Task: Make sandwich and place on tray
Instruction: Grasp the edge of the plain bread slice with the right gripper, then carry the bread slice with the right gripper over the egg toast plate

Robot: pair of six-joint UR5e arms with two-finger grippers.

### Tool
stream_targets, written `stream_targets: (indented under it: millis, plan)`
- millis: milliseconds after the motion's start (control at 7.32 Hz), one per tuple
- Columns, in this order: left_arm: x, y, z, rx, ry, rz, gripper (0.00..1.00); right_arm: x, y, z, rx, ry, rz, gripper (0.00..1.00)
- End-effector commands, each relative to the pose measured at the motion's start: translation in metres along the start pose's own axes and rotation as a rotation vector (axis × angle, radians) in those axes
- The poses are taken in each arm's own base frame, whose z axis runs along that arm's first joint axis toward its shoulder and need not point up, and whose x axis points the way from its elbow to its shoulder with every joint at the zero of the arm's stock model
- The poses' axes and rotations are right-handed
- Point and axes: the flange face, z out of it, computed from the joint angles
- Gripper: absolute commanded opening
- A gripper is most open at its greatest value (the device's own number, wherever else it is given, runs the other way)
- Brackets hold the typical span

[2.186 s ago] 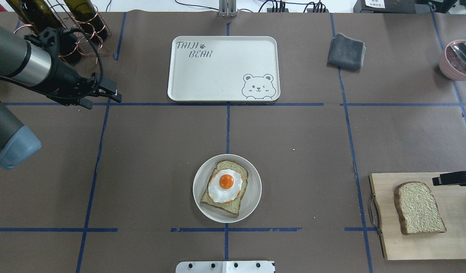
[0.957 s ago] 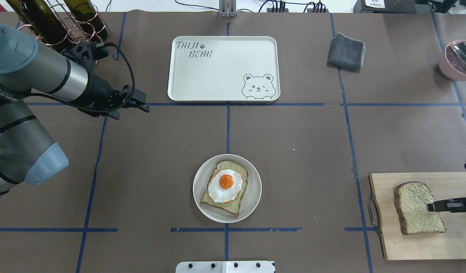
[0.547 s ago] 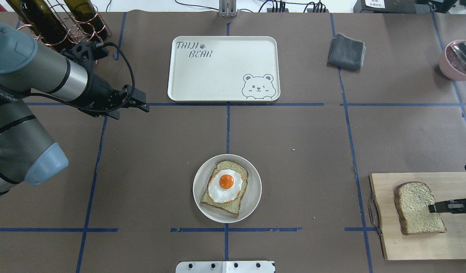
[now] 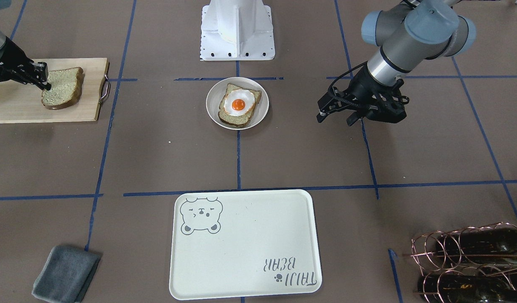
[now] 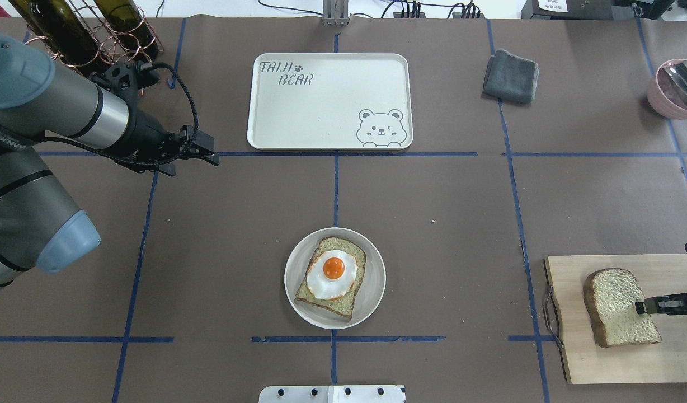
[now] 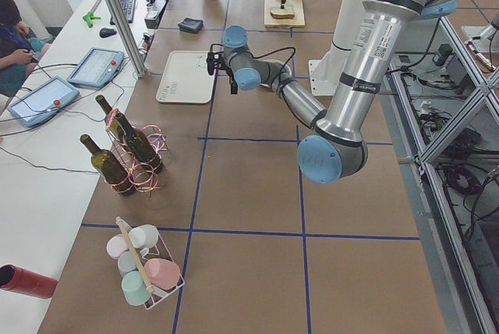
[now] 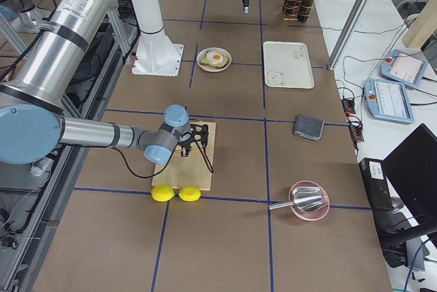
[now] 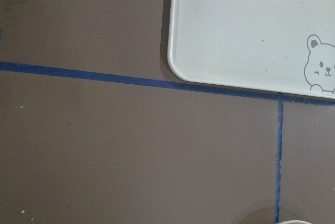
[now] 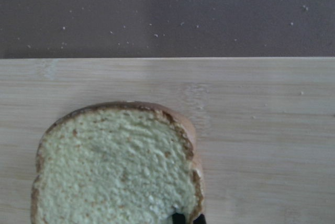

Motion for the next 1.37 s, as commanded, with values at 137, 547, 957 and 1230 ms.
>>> stream_targets:
  millis: [137,547,957,1230]
  plan:
    - [-0.002,-0.001,0.003,-0.001,-0.006,-0.003,1.0,-0.002,0.0,-0.001,0.002,-0.012,-0.009,0.0]
    - [-0.004,-0.002,0.005,-0.003,-0.01,-0.005,1.0,-0.015,0.005,-0.021,0.039,-0.137,-0.066,0.0]
    - [-0.008,-0.002,0.007,-0.005,-0.016,-0.008,1.0,-0.042,-0.008,-0.042,0.131,-0.307,-0.042,0.0]
    - [-0.006,-0.003,0.008,0.003,-0.018,-0.008,1.0,-0.098,-0.033,-0.046,0.157,-0.433,-0.019,0.0]
